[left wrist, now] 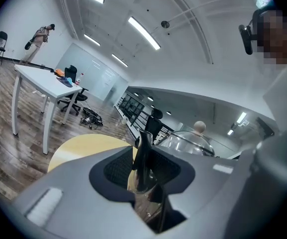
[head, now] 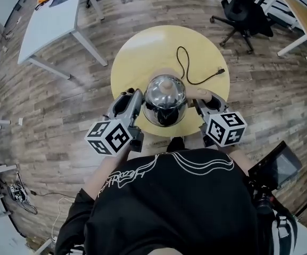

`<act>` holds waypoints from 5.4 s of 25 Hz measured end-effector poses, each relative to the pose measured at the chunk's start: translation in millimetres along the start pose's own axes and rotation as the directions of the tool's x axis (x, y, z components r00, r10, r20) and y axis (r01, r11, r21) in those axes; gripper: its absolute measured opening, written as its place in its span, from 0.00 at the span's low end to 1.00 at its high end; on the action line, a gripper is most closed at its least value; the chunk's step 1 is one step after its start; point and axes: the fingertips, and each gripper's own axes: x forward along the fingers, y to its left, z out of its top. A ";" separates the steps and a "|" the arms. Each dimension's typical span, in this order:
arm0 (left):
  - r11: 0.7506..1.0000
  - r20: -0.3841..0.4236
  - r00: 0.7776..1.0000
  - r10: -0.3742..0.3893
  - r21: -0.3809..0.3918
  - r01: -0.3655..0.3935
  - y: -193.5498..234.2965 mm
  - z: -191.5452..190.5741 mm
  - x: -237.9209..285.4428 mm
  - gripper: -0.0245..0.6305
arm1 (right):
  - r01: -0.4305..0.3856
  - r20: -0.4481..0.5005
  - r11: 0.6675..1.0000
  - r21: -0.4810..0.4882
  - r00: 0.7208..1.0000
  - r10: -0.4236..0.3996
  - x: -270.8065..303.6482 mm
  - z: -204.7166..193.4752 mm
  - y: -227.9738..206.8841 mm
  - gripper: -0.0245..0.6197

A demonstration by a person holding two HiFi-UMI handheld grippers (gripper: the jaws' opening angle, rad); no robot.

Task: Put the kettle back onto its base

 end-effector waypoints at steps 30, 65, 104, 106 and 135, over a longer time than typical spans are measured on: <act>0.990 0.015 0.999 -0.040 0.139 0.037 69.3 -3.6 113.7 0.19 | -0.015 -0.035 0.990 -0.142 0.999 0.010 121.2 10.1 -74.6 0.21; 0.993 0.031 0.999 -0.042 0.113 0.038 81.6 -37.3 108.7 0.20 | 0.013 -0.077 0.989 -0.144 0.997 -0.025 123.9 -32.8 -77.8 0.21; 0.914 -0.100 0.925 -0.367 0.145 0.378 -77.0 -44.0 -90.3 0.05 | -0.175 0.085 0.981 0.085 0.982 0.168 -69.3 -40.6 106.0 0.14; 0.901 -0.151 0.910 -0.386 0.151 0.407 -90.8 -53.1 -105.7 0.05 | -0.193 0.092 0.978 0.079 0.978 0.185 -83.2 -43.7 122.7 0.05; 0.862 -0.269 0.866 -0.421 0.178 0.474 -130.7 -87.4 -142.8 0.05 | -0.248 0.044 0.967 0.064 0.968 0.245 -122.1 -69.3 167.2 0.05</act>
